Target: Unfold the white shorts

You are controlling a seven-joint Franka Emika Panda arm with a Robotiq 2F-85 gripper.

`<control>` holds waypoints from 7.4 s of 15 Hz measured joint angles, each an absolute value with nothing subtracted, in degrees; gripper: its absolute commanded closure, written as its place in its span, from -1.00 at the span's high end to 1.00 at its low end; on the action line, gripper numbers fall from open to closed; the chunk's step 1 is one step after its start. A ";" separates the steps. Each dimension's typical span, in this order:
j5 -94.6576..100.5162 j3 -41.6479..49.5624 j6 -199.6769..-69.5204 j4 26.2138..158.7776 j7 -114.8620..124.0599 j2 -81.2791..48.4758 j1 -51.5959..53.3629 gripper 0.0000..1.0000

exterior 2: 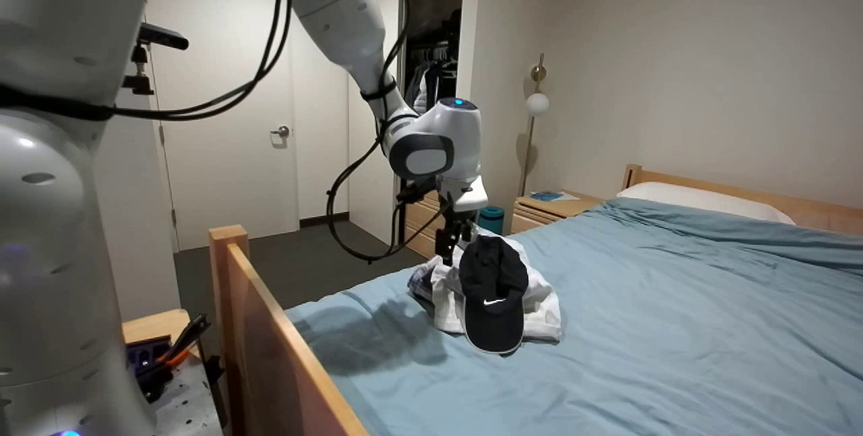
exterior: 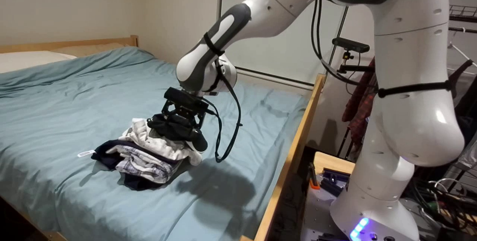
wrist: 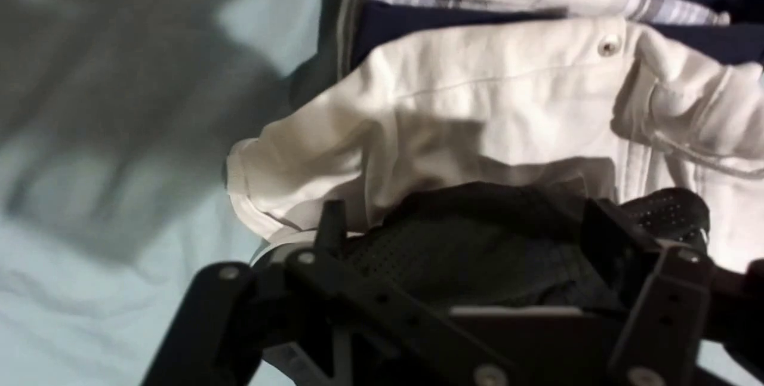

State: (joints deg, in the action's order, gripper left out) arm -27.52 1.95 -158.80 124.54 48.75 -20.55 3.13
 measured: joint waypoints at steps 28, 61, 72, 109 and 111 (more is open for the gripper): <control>-22.46 13.69 -179.50 116.19 76.55 -35.11 19.68 0.10; -20.72 4.75 -168.22 120.95 60.39 -26.49 5.87 -0.83; -19.85 10.21 -155.05 131.61 52.29 -11.18 -3.66 -0.83; -15.24 4.83 -127.78 89.45 49.83 -30.57 1.99 -0.83; -15.35 6.75 -125.91 87.38 49.82 -30.40 -0.60 -0.83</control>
State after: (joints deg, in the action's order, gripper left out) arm -15.35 6.75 -125.91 87.38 49.82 -30.40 -0.60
